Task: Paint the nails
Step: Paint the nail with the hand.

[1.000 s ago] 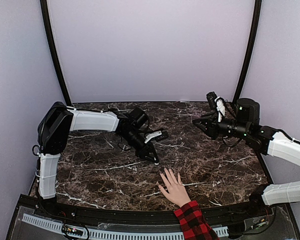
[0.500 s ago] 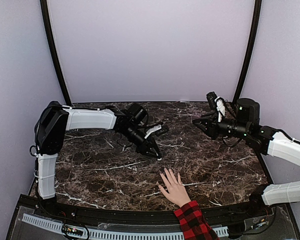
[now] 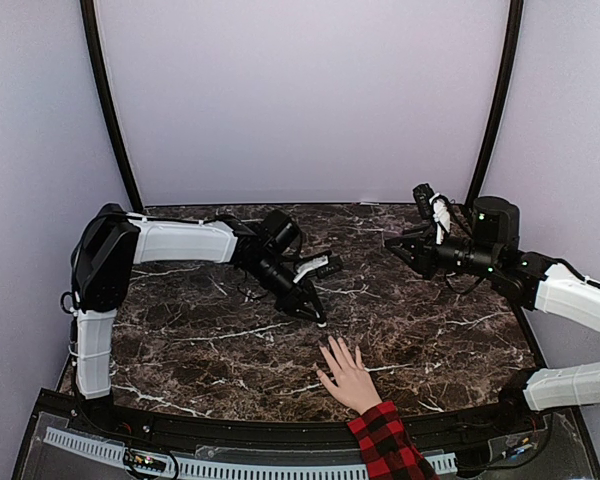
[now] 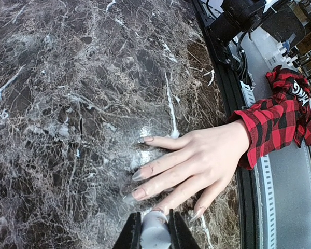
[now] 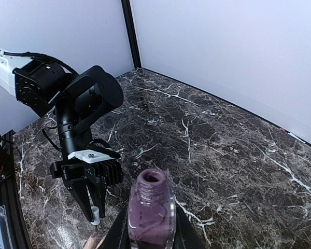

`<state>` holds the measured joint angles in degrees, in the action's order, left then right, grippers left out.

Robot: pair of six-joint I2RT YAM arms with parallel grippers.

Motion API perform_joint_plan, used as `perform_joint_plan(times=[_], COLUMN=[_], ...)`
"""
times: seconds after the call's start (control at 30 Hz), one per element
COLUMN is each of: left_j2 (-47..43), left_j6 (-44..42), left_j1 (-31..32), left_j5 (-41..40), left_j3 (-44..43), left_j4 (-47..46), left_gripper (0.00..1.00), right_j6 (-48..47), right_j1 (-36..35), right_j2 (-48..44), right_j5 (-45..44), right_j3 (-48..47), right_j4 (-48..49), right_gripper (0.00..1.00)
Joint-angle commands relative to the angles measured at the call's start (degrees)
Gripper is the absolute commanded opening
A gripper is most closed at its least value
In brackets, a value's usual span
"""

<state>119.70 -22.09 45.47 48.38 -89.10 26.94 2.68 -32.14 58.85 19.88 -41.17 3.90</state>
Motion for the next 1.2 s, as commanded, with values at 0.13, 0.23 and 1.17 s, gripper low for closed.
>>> perform_joint_plan(times=[0.13, 0.23, 1.17], left_j2=[0.9, 1.3, 2.3], left_j6=[-0.6, -0.7, -1.9], left_j1=[0.6, 0.7, 1.1], left_j5=[-0.6, -1.0, -0.5], left_j3=[-1.0, -1.0, -1.9], left_j4=[2.4, 2.6, 4.3], left_gripper=[0.0, 0.0, 0.0], right_j6=[0.2, 0.2, 0.1], right_j1=[0.4, 0.4, 0.4], right_j2=[-1.1, -1.1, -1.1], right_j5=[-0.5, -0.5, -0.6], right_j3=[0.6, 0.6, 0.5], right_j4=[3.1, 3.1, 3.2], right_gripper=[0.0, 0.0, 0.0])
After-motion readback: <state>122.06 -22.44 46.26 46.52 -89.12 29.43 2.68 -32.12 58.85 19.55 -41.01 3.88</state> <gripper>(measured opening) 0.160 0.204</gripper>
